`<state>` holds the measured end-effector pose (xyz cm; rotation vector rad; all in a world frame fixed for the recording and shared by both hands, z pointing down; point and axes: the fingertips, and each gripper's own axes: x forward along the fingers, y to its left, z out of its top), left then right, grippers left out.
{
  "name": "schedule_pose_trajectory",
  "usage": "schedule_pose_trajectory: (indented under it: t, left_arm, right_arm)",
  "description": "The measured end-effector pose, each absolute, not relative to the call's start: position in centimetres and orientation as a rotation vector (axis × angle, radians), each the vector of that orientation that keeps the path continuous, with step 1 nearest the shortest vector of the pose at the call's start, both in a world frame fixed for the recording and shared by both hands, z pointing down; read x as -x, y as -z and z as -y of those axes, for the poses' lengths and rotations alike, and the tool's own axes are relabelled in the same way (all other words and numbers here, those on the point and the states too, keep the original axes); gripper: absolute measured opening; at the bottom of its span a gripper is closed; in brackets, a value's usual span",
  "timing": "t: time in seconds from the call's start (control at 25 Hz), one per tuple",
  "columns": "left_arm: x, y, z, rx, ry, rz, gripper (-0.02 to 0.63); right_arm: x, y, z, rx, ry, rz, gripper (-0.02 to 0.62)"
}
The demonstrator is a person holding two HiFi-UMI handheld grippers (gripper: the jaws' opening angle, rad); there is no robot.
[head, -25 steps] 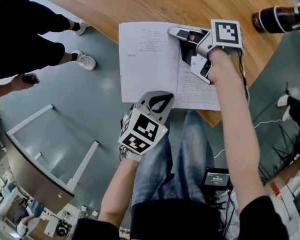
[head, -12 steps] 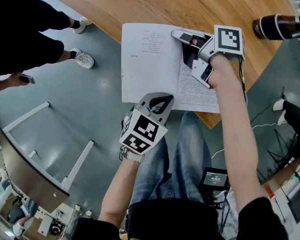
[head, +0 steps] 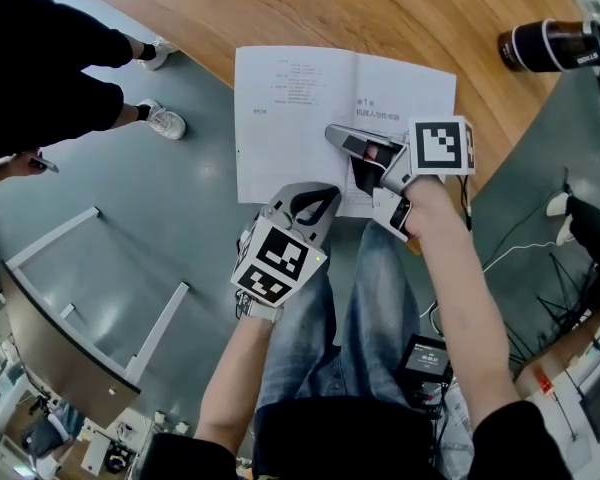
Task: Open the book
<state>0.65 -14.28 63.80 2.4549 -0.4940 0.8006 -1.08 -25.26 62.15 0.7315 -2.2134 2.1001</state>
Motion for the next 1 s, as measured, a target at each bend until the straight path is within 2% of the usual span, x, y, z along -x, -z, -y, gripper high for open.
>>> schedule_pose_trajectory:
  t: [0.64, 1.0]
  left_arm:
    - [-0.4, -64.2, 14.6, -2.467, -0.820, 0.519, 0.006]
    - [0.0, -64.7, 14.3, -2.294, -0.705, 0.529, 0.007]
  right_arm:
    - [1.8, -63.7, 18.7, -0.750, -2.168, 2.072, -0.015]
    - [1.9, -64.1, 18.7, -0.744, -2.200, 2.017, -0.015]
